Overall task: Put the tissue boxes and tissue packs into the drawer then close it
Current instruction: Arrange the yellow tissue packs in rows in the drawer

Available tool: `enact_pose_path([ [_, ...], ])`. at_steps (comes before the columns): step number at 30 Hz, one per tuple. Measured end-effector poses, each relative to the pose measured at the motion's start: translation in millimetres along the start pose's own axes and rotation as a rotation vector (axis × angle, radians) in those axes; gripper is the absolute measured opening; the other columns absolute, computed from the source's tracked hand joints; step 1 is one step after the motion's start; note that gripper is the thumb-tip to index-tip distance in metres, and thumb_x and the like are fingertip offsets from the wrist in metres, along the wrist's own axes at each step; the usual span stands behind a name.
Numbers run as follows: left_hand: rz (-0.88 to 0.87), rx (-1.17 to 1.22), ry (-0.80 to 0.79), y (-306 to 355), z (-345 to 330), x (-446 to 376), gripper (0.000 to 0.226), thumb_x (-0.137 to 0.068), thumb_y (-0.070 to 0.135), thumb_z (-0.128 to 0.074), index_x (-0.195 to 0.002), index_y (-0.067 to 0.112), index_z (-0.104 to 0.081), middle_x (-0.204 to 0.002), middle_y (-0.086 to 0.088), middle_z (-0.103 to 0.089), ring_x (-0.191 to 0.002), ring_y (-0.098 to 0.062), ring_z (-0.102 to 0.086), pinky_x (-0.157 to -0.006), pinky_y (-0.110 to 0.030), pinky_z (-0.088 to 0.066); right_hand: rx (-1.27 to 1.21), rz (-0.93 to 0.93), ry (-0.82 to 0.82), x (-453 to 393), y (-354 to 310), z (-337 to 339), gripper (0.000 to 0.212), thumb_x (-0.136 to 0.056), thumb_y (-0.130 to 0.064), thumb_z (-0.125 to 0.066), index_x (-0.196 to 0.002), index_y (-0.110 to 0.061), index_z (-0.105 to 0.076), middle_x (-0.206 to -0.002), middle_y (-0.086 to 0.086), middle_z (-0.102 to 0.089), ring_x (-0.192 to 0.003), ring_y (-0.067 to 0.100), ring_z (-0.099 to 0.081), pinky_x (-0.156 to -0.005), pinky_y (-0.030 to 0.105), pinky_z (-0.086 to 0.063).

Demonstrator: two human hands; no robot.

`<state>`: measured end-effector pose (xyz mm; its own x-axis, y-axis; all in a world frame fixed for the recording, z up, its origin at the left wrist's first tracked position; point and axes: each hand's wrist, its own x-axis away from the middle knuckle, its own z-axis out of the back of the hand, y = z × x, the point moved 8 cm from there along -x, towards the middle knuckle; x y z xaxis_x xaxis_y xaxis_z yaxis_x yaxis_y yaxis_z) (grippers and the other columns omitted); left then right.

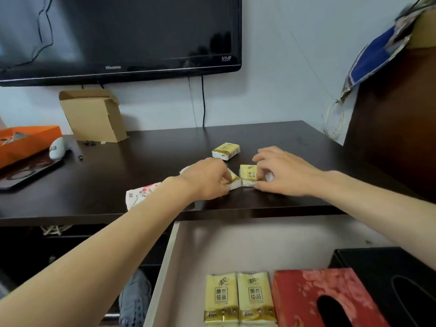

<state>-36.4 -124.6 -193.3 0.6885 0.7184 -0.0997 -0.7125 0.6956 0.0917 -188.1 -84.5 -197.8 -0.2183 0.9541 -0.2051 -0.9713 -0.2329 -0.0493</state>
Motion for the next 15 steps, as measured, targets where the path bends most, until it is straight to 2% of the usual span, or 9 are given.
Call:
enact_pose_path([
  [2, 0.007, 0.081, 0.002, 4, 0, -2, 0.027, -0.083, 0.041, -0.071, -0.103, 0.025, -0.08, -0.111, -0.003, -0.07, -0.104, -0.024, -0.063, -0.091, -0.038, -0.051, -0.092, -0.035, -0.041, 7, 8, 0, 0.029, -0.086, -0.052, -0.072, -0.076, -0.027, -0.062, -0.133, 0.005, -0.063, -0.139, 0.022, -0.042, -0.107, 0.043, -0.042],
  [5, 0.073, 0.139, -0.065, 1, -2, -5, 0.034, -0.076, 0.041, -0.078, -0.105, 0.024, -0.079, -0.124, -0.002, -0.067, -0.115, -0.022, -0.06, -0.1, -0.039, -0.048, -0.134, -0.079, -0.086, 5, 13, -3, 0.03, -0.082, -0.052, -0.075, -0.074, -0.029, -0.058, -0.125, 0.004, -0.064, -0.133, 0.022, -0.048, -0.101, 0.046, -0.046],
  [7, 0.092, 0.129, -0.121, -1, -1, -8, 0.035, -0.074, 0.042, -0.08, -0.105, 0.027, -0.076, -0.12, 0.002, -0.068, -0.11, -0.02, -0.06, -0.094, -0.035, -0.048, -0.183, -0.128, -0.108, 0, 16, -6, 0.03, -0.079, -0.051, -0.078, -0.076, -0.029, -0.058, -0.105, -0.003, -0.063, -0.108, 0.02, -0.059, -0.08, 0.04, -0.048],
  [9, 0.094, 0.121, -0.149, 0, 1, -10, 0.031, -0.073, 0.042, -0.081, -0.101, 0.031, -0.074, -0.105, 0.005, -0.069, -0.099, -0.019, -0.061, -0.082, -0.03, -0.047, -0.193, -0.152, -0.12, -5, 16, -5, 0.026, -0.077, -0.05, -0.079, -0.081, -0.03, -0.062, -0.094, -0.007, -0.057, -0.09, 0.018, -0.057, -0.066, 0.036, -0.041],
  [11, 0.092, 0.098, -0.135, 0, 3, -13, 0.029, -0.071, 0.04, -0.082, -0.097, 0.033, -0.071, -0.096, 0.007, -0.065, -0.094, -0.019, -0.059, -0.073, -0.03, -0.044, -0.154, -0.145, -0.102, -6, 16, 0, 0.028, -0.076, -0.054, -0.078, -0.088, -0.034, -0.064, -0.098, -0.01, -0.054, -0.094, 0.016, -0.055, -0.066, 0.034, -0.04],
  [12, 0.095, 0.083, -0.121, -1, 3, -14, 0.032, -0.07, 0.04, -0.082, -0.098, 0.033, -0.068, -0.1, 0.005, -0.064, -0.094, -0.02, -0.057, -0.073, -0.031, -0.045, -0.13, -0.14, -0.07, -5, 17, 4, 0.031, -0.075, -0.057, -0.077, -0.092, -0.036, -0.063, -0.099, -0.012, -0.053, -0.095, 0.014, -0.054, -0.066, 0.032, -0.039],
  [15, 0.13, 0.056, -0.043, -5, 4, -11, 0.057, -0.068, 0.043, -0.081, -0.119, 0.031, -0.06, -0.12, 0.0, -0.062, -0.103, -0.024, -0.058, -0.088, -0.04, -0.052, -0.123, -0.142, 0.049, 5, 20, 17, 0.043, -0.069, -0.066, -0.072, -0.103, -0.042, -0.06, -0.098, -0.019, -0.048, -0.092, 0.011, -0.05, -0.065, 0.025, -0.036],
])
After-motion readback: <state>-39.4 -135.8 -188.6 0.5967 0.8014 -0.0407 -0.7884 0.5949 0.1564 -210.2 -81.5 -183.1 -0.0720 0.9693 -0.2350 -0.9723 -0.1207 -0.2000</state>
